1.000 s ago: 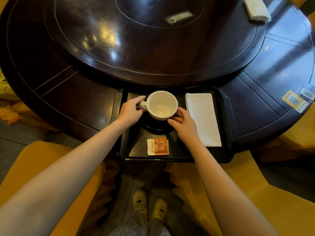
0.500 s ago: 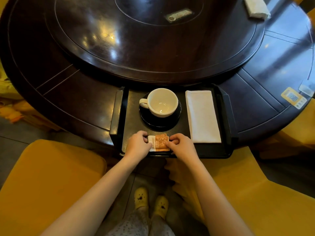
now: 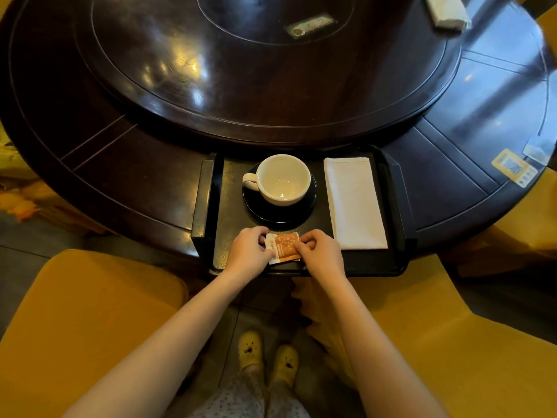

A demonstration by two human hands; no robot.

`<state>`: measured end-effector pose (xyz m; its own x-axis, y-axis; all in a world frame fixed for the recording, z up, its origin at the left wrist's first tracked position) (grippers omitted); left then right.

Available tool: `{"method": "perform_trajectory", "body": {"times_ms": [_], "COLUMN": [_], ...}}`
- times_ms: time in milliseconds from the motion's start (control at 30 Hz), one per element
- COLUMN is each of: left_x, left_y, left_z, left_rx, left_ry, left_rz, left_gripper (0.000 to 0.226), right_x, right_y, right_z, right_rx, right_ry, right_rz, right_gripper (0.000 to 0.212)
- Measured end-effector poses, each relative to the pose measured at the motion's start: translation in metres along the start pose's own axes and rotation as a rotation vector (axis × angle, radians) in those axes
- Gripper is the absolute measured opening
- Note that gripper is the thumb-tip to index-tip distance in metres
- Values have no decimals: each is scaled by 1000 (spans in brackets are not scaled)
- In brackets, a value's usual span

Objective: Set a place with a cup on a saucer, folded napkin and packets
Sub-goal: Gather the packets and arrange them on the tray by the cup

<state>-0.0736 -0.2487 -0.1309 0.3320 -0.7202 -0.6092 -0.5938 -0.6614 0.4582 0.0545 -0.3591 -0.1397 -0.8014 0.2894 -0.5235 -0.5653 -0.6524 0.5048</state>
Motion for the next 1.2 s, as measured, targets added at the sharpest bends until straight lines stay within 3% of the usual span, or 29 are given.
{"method": "perform_trajectory", "body": {"times_ms": [200, 433, 933, 1000, 1100, 1200], "left_x": [10, 9, 9, 1, -10, 29], "left_y": [6, 5, 8, 13, 30, 36], "left_z": [-17, -33, -31, -33, -50, -84], "left_rx": [141, 286, 268, 245, 279, 294], "left_ry": [-124, -402, -382, -346, -212, -51], "left_rz": [99, 48, 86, 49, -113, 8], "left_gripper": [82, 60, 72, 72, 55, 50], "right_x": [4, -1, -4, -29, -87, -116], "right_y": [3, 1, 1, 7, 20, 19], "right_z": [-3, 12, 11, 6, -6, -22], "right_rx": [31, -52, -93, -107, -120, -27], "right_ry": [-32, 83, -9, -56, 37, 250], "right_rz": [6, -78, -53, -145, -411, -459], "right_gripper": [20, 32, 31, 31, 30, 34]}}
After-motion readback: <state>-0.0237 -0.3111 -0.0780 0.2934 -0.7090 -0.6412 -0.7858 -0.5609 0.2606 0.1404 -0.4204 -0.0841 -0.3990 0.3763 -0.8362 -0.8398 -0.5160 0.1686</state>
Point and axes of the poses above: each hand's wrist, its own y-axis away from the middle knuckle, its own x-axis out of the palm, z = x × y, the point moved 10 cm from there along -y, towards the middle knuckle, and after that the axes turned 7 degrees about z, right-handed, at the moved point
